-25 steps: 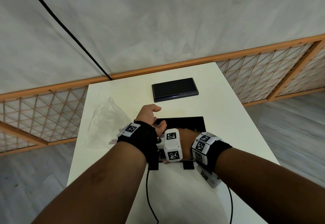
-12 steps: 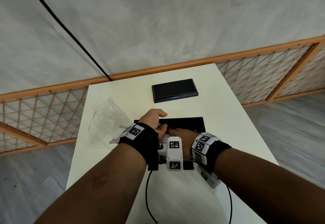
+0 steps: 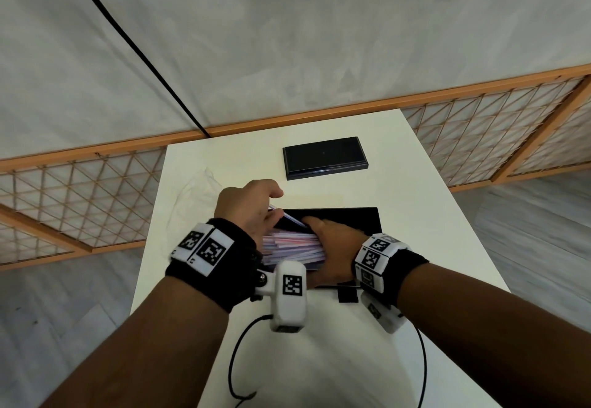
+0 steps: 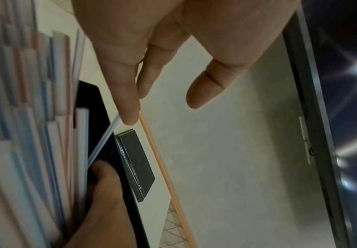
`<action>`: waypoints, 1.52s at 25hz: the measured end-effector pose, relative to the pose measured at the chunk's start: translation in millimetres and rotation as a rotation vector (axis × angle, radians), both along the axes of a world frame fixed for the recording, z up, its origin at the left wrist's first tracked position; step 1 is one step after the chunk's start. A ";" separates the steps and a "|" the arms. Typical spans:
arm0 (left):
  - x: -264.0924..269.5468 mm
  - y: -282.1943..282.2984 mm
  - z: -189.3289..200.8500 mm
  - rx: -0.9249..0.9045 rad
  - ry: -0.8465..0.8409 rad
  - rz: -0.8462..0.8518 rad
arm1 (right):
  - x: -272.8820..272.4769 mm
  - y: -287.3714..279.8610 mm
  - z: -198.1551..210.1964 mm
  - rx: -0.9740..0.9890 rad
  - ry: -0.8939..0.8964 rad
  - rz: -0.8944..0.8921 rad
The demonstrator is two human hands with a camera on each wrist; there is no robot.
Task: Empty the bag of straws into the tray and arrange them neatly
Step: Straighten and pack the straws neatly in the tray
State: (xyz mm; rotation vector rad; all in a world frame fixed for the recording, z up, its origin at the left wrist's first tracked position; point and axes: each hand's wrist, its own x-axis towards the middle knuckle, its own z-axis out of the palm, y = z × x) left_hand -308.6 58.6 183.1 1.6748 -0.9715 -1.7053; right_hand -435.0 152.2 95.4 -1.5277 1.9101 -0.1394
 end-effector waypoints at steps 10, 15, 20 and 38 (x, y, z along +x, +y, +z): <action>82.2 -25.9 0.0 -0.425 -0.500 -0.003 | 17.6 -17.4 3.9 0.069 -0.005 0.017; 81.2 -14.9 -49.0 -0.056 0.012 0.042 | 22.9 -27.7 -0.5 0.069 0.042 0.026; 54.5 -2.1 -52.5 -0.289 -0.031 -0.014 | 31.8 -27.6 2.7 -0.044 0.063 -0.009; 59.3 -27.3 -82.8 -0.186 -0.075 -0.035 | 13.7 20.1 -4.3 -0.199 0.087 -0.087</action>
